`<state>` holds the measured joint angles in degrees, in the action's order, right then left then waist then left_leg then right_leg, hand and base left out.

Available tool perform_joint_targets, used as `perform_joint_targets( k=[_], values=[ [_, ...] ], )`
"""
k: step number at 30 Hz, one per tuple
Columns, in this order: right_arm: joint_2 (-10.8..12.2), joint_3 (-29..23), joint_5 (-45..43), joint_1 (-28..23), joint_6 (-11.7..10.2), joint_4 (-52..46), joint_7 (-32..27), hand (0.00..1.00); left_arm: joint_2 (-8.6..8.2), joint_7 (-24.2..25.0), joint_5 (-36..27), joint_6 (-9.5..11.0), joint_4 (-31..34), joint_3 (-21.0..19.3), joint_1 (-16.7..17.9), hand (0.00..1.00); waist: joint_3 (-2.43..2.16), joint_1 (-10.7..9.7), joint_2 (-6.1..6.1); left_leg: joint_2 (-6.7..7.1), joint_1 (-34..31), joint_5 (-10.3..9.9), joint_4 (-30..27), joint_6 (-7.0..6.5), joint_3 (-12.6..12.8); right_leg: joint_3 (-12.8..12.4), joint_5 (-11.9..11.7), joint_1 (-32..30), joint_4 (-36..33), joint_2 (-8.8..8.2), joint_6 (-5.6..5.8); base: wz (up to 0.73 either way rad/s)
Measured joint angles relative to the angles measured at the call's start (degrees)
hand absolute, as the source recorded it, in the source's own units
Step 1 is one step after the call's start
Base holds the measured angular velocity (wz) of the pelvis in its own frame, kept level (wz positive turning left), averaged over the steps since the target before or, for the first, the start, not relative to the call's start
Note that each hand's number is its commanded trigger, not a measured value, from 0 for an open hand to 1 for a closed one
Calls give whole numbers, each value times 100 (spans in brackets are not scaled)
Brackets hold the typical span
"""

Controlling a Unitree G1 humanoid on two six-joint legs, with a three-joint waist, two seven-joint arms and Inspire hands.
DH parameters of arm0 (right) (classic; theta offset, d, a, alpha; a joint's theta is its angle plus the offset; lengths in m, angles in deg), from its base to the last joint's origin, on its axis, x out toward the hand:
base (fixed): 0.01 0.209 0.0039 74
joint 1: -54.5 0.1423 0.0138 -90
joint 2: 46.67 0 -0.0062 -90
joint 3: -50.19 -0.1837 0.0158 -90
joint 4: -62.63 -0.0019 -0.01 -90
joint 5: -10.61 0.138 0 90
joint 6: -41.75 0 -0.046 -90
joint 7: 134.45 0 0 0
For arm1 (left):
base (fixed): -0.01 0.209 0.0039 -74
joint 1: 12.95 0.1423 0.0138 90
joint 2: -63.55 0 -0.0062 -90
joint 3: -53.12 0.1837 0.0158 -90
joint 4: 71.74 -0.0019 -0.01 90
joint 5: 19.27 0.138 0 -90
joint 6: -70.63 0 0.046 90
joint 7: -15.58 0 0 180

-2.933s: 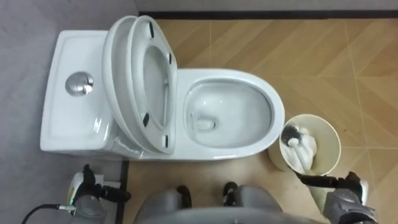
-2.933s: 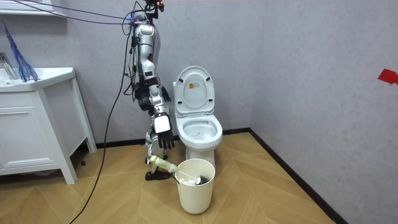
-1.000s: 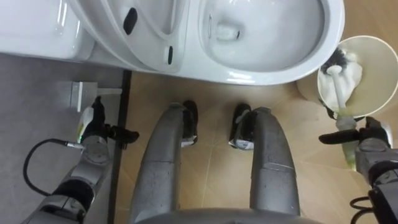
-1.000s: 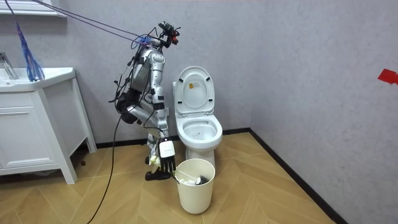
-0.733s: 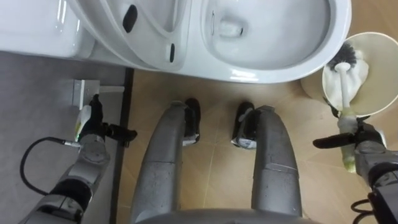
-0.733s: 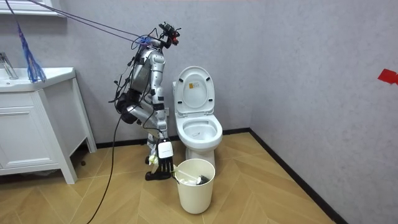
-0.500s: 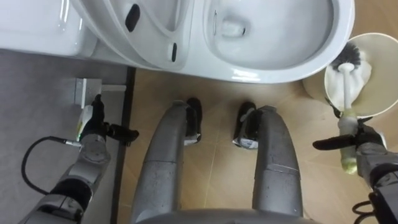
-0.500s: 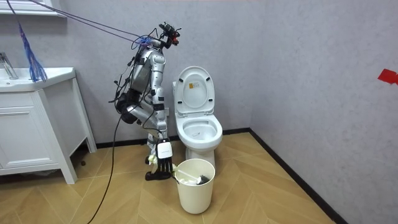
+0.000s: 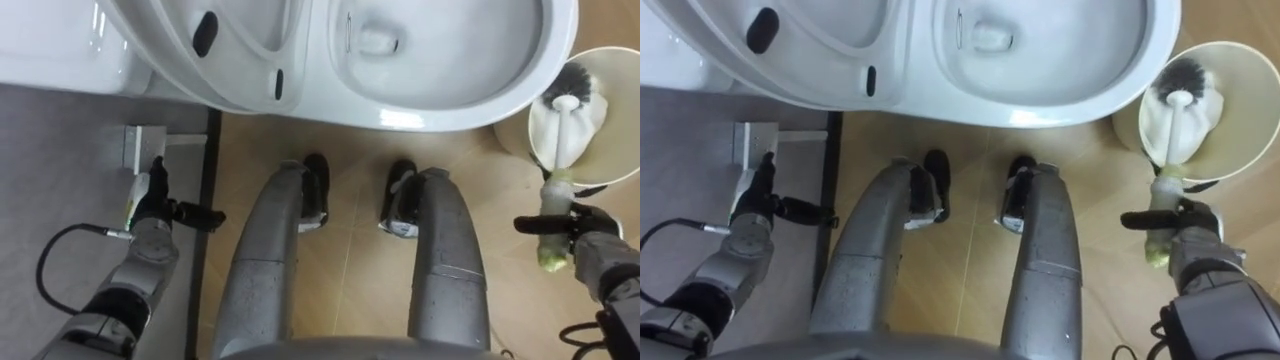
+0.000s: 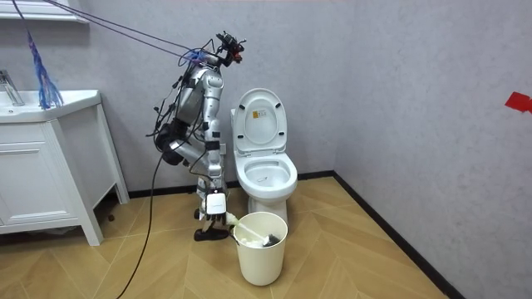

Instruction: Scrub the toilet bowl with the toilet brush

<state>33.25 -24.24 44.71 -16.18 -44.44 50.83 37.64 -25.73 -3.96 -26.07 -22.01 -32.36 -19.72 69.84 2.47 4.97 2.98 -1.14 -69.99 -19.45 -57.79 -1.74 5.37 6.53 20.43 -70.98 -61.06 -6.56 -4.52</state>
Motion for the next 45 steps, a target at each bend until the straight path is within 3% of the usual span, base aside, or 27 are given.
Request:
perform_joint_targets(
  k=[13, 18, 22, 28, 37, 41, 45],
  values=[
    [32, -227, 1102, -39, 2, 58, -4, 100, 1, -7, -42, 7, 179, -6, 98, 0, -4, -22, 30, 7, -63, -20, -153, -17, 12, -39, 23, -62, -156, -16, 9, 0],
    [171, -230, 1260, -235, 18, 55, 53, 100, 0, -6, -50, 14, 127, -4, 167, 0, -11, -96, 21, -18, 242, -5, -11, 13, -84, 18, -10, 321, 89, 76, 45, -2],
    [193, -242, 1436, -350, 108, 67, 61, 100, -13, -7, -64, 22, -11, -7, 260, 0, -28, -168, 2, -21, 735, 25, 279, -14, -112, 122, -97, 872, 459, 82, 84, -3],
    [455, -471, 1827, -759, 136, 234, 231, 100, -19, -2, -144, 69, -3, -201, 709, 0, -123, -175, -129, 77, 1840, 192, 1087, -41, -214, 251, -237, 2061, 1327, 99, 200, 8],
    [711, -853, 2088, -1015, 129, 424, 334, 100, -86, -4, -85, 178, -30, -864, 1097, 0, -129, -139, -195, 194, 3310, 389, 2175, -100, -333, 445, -392, 3616, 2432, 63, 351, 10],
    [780, -1101, 2189, -1127, 124, 436, 368, 100, -220, -2, 21, 198, -38, -1184, 1316, 0, -132, -133, -219, 194, 3977, 439, 2651, -90, -375, 539, -441, 4323, 2938, 84, 387, 8],
    [800, -1468, 2190, -1287, 118, 406, 373, 100, -234, -37, 132, 313, 98, -1472, 1701, 0, -145, -145, -329, 219, 4587, 467, 3056, -72, -431, 661, -448, 4972, 3350, 98, 403, 10]
  ],
)
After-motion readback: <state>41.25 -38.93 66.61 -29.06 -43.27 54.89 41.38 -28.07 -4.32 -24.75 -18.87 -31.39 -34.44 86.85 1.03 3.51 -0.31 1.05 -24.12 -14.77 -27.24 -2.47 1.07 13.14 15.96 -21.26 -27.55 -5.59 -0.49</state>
